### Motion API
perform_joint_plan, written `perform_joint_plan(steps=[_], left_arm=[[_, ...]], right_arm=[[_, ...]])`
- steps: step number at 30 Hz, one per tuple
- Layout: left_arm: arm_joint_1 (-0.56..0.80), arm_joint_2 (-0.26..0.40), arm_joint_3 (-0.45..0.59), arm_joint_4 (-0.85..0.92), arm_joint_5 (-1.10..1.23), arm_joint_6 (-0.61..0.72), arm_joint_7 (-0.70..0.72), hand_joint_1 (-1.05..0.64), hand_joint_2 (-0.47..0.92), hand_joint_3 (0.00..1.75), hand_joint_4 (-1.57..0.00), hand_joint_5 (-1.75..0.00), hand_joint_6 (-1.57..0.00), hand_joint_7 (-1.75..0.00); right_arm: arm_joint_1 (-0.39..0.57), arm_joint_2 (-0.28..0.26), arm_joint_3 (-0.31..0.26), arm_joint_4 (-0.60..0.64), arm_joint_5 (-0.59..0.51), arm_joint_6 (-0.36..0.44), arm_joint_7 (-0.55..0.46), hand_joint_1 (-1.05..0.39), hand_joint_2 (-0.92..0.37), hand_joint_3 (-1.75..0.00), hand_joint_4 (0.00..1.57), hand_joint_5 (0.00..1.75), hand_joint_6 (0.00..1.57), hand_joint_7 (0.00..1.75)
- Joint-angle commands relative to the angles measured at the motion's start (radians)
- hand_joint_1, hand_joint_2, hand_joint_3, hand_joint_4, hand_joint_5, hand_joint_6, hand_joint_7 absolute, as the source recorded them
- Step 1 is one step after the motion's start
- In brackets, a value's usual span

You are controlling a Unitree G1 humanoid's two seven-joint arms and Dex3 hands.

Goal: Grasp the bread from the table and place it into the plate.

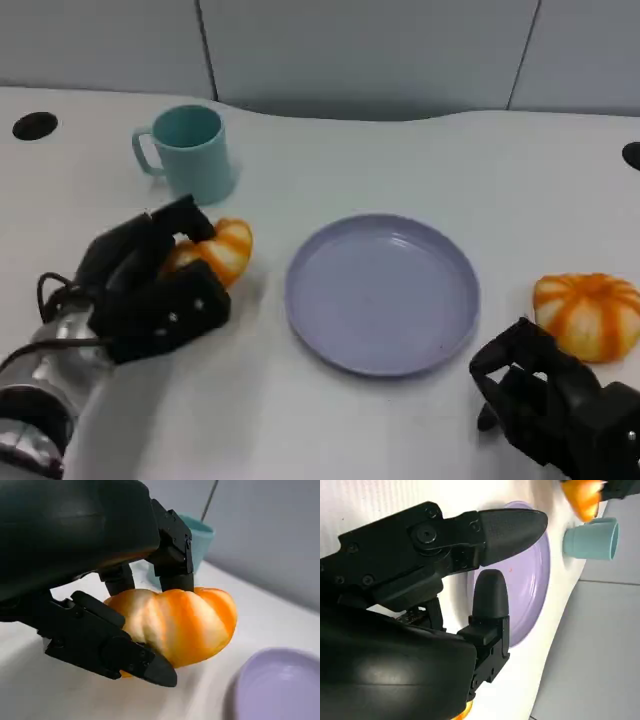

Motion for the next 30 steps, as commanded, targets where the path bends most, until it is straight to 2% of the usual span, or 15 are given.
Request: perform_joint_plan(steps=[1,6,9,15,17,21,27,30], left_arm=[[0.029,0.036,0.082,-0.076,-0.112,-0.046,-0.143,-0.03,0.87,0.12,-0.77,-1.75,-0.56,-1.75],[0.025,0.026,0.122,-0.190,-0.197,-0.041,-0.311,-0.03,0.87,0.11,-0.79,-1.75,-0.58,-1.75],[-0.026,-0.006,0.080,-0.211,-0.155,-0.055,-0.337,-0.05,0.86,0.10,-0.82,-1.75,-0.63,-1.75],[-0.080,-0.034,0.026,-0.197,-0.087,-0.061,-0.333,-0.06,0.85,0.10,-0.84,-1.75,-0.65,-1.75],[-0.131,-0.093,-0.029,-0.178,-0.033,-0.031,-0.334,-0.06,0.84,0.09,-0.86,-1.75,-0.66,-1.75],[-0.183,-0.149,-0.087,-0.140,0.032,-0.001,-0.326,-0.06,0.84,0.10,-0.89,-1.75,-0.66,-1.75],[-0.227,-0.188,-0.144,-0.078,0.101,0.010,-0.288,-0.06,0.82,0.10,-0.86,-1.75,-0.63,-1.75],[-0.254,-0.217,-0.201,-0.042,0.174,0.056,-0.231,-0.07,0.83,0.11,-0.86,-1.75,-0.62,-1.75]], right_arm=[[-0.005,-0.008,-0.009,0.004,-0.002,-0.018,-0.009,-0.27,-0.92,-0.36,0.58,1.75,0.38,1.75],[-0.011,-0.006,-0.004,0.010,-0.014,-0.014,-0.018,-0.28,-0.92,-0.34,0.58,1.75,0.38,1.75],[-0.014,-0.008,-0.001,0.018,-0.023,-0.026,-0.023,-0.28,-0.92,-0.34,0.58,1.75,0.37,1.75],[-0.011,-0.004,0.002,0.012,-0.034,-0.012,-0.031,-0.28,-0.92,-0.35,0.56,1.75,0.36,1.74],[-0.007,-0.001,0.005,0.014,-0.027,-0.022,-0.025,-0.28,-0.92,-0.35,0.56,1.75,0.36,1.74],[-0.007,0.002,0.008,0.024,-0.020,-0.040,-0.018,-0.29,-0.92,-0.35,0.58,1.75,0.37,1.75],[-0.005,0.011,0.008,0.041,-0.007,-0.071,-0.011,-0.29,-0.92,-0.34,0.63,1.75,0.38,1.75],[-0.008,0.013,0.017,0.046,-0.023,-0.078,-0.019,-0.30,-0.92,-0.34,0.63,1.75,0.39,1.75]])
